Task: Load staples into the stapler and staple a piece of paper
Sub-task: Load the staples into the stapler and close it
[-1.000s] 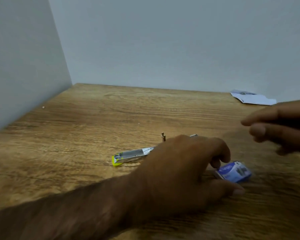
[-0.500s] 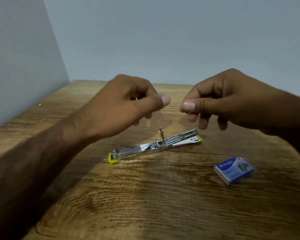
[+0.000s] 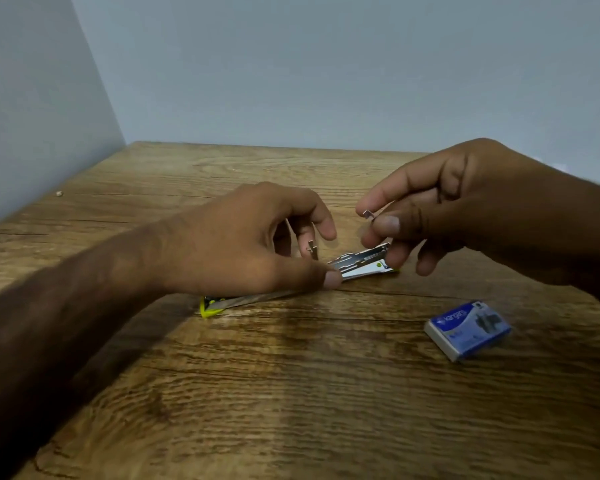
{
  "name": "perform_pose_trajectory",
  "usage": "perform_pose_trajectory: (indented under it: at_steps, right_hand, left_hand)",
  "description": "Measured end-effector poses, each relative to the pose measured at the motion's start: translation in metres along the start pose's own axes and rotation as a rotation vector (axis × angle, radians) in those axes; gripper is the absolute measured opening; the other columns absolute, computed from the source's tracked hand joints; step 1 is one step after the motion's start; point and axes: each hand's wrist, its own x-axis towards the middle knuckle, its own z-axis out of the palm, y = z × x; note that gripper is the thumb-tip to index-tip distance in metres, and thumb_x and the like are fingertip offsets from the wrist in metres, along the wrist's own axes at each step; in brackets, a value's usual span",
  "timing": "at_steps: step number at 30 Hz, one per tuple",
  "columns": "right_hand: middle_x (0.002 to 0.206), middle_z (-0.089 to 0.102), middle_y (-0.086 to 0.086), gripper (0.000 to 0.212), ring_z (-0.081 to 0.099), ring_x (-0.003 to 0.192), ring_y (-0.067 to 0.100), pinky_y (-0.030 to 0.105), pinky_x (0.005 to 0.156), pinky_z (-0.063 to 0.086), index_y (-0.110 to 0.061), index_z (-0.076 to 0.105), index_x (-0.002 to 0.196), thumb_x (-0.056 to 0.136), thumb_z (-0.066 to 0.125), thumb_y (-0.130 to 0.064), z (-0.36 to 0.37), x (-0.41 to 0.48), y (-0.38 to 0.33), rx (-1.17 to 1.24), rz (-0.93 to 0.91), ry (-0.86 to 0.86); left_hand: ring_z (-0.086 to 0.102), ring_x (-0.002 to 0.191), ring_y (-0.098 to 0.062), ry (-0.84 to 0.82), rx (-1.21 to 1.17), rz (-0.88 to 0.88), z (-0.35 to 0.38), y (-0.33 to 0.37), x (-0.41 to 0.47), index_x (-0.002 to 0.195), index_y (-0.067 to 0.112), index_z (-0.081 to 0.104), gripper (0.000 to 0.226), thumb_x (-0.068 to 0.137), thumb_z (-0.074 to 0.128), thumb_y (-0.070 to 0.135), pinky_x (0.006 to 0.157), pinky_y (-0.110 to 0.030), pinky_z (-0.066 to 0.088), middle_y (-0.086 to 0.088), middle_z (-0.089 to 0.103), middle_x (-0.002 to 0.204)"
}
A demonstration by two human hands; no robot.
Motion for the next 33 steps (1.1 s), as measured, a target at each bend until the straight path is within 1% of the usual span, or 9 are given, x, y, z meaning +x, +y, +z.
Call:
perform_pose_trajectory:
  at_steps: [3, 5, 7, 9, 11, 14, 16, 21, 33]
  right_hand:
    - [0.085, 0.082, 0.011, 0.019, 0.078, 0.068, 0.023, 0.025, 0.049, 0.059, -0.014, 0.079, 0.098, 0.081, 0.075, -0.007, 0.003, 0.000, 0.002, -0.085, -0.010, 0.015]
    - [0.083, 0.081, 0.008, 0.016, 0.078, 0.066, 0.023, 0.026, 0.047, 0.058, -0.018, 0.080, 0.096, 0.085, 0.074, -0.008, 0.007, -0.001, 0.000, -0.167, -0.046, 0.047]
    - [0.077, 0.080, -0.004, 0.015, 0.076, 0.058, 0.015, 0.024, 0.044, 0.056, -0.024, 0.081, 0.093, 0.083, 0.076, -0.013, 0.010, -0.003, -0.002, -0.314, -0.120, 0.083]
    - [0.066, 0.075, -0.022, 0.015, 0.069, 0.046, 0.002, 0.019, 0.041, 0.053, -0.027, 0.080, 0.094, 0.081, 0.075, -0.020, 0.013, -0.005, -0.003, -0.465, -0.185, 0.086]
    - [0.059, 0.070, -0.031, 0.015, 0.062, 0.039, -0.004, 0.013, 0.041, 0.050, -0.027, 0.079, 0.095, 0.082, 0.075, -0.020, 0.016, -0.006, -0.004, -0.518, -0.198, 0.062]
    - [0.059, 0.069, -0.033, 0.017, 0.061, 0.038, -0.005, 0.004, 0.042, 0.042, -0.029, 0.079, 0.094, 0.083, 0.077, -0.015, 0.020, -0.005, -0.004, -0.565, -0.182, 0.033]
    - [0.063, 0.071, -0.031, 0.019, 0.063, 0.040, -0.003, 0.003, 0.041, 0.041, -0.030, 0.079, 0.093, 0.082, 0.079, -0.014, 0.021, -0.004, -0.005, -0.567, -0.163, 0.032]
    - [0.051, 0.063, -0.036, 0.015, 0.057, 0.035, -0.006, 0.001, 0.043, 0.038, -0.029, 0.079, 0.088, 0.081, 0.081, -0.016, 0.024, -0.006, -0.007, -0.620, -0.150, 0.013]
    - [0.048, 0.063, -0.034, 0.012, 0.057, 0.035, -0.008, 0.001, 0.041, 0.038, -0.035, 0.080, 0.080, 0.078, 0.082, -0.024, 0.025, -0.007, -0.015, -0.648, -0.082, -0.030]
  left_hand:
    - [0.069, 0.072, -0.013, 0.000, -0.012, 0.005, -0.002, -0.001, 0.000, 0.099, 0.032, 0.069, 0.034, 0.071, 0.084, 0.045, 0.063, -0.034, 0.058, 0.008, 0.074, 0.088]
    - [0.065, 0.061, -0.004, 0.004, -0.012, 0.018, -0.002, -0.002, 0.000, 0.092, 0.028, 0.072, 0.024, 0.075, 0.086, 0.037, 0.057, -0.021, 0.052, 0.013, 0.073, 0.077]
    - [0.059, 0.051, 0.004, -0.005, -0.001, 0.030, -0.002, -0.002, 0.000, 0.086, 0.026, 0.075, 0.015, 0.077, 0.083, 0.034, 0.051, -0.009, 0.043, 0.018, 0.069, 0.066]
    - [0.057, 0.049, 0.005, -0.006, 0.007, 0.044, -0.001, -0.002, 0.001, 0.085, 0.026, 0.078, 0.011, 0.079, 0.082, 0.034, 0.049, -0.006, 0.040, 0.021, 0.066, 0.062]
    - [0.057, 0.050, 0.003, -0.004, 0.010, 0.053, -0.001, -0.002, 0.001, 0.086, 0.026, 0.078, 0.009, 0.080, 0.081, 0.033, 0.050, -0.008, 0.041, 0.021, 0.066, 0.062]
    - [0.058, 0.053, 0.001, -0.001, 0.007, 0.070, 0.001, -0.002, 0.002, 0.086, 0.027, 0.079, 0.008, 0.081, 0.080, 0.033, 0.052, -0.010, 0.043, 0.020, 0.067, 0.064]
    - [0.059, 0.054, 0.000, 0.002, 0.009, 0.082, 0.002, -0.002, 0.002, 0.086, 0.027, 0.079, 0.008, 0.081, 0.080, 0.033, 0.053, -0.013, 0.045, 0.020, 0.067, 0.065]
    - [0.059, 0.055, 0.000, 0.000, 0.013, 0.096, 0.003, -0.002, 0.001, 0.090, 0.030, 0.080, 0.009, 0.081, 0.080, 0.033, 0.053, -0.015, 0.046, 0.020, 0.068, 0.066]
    - [0.057, 0.052, 0.000, -0.003, 0.028, 0.127, 0.006, -0.001, 0.002, 0.094, 0.031, 0.080, 0.011, 0.082, 0.081, 0.028, 0.050, -0.018, 0.046, 0.022, 0.068, 0.065]
